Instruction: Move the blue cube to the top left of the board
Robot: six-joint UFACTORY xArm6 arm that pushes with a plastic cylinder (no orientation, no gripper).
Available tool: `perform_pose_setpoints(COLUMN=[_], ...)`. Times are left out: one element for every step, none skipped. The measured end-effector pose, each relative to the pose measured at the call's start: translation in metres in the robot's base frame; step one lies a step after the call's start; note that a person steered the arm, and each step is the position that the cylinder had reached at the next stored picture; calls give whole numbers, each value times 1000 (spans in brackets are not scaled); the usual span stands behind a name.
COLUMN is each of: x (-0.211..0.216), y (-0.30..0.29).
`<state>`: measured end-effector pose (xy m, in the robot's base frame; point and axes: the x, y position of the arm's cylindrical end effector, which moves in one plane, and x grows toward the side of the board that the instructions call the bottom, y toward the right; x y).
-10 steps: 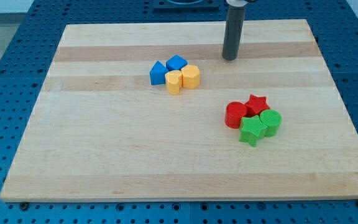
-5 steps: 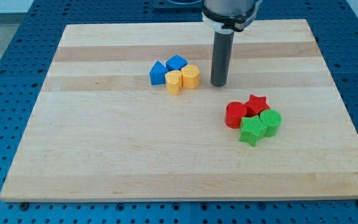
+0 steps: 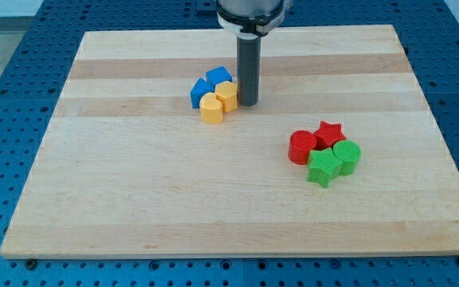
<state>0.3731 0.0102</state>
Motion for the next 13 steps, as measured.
perform_pose_setpoints(x=[-24,-44,-43,-9,8,7,-9,-33,-50,-61,-66,-67,-76], y=[-2,-21,-41,-38,-39,-57,-71,-90,-108,-111,-111,-104,-100])
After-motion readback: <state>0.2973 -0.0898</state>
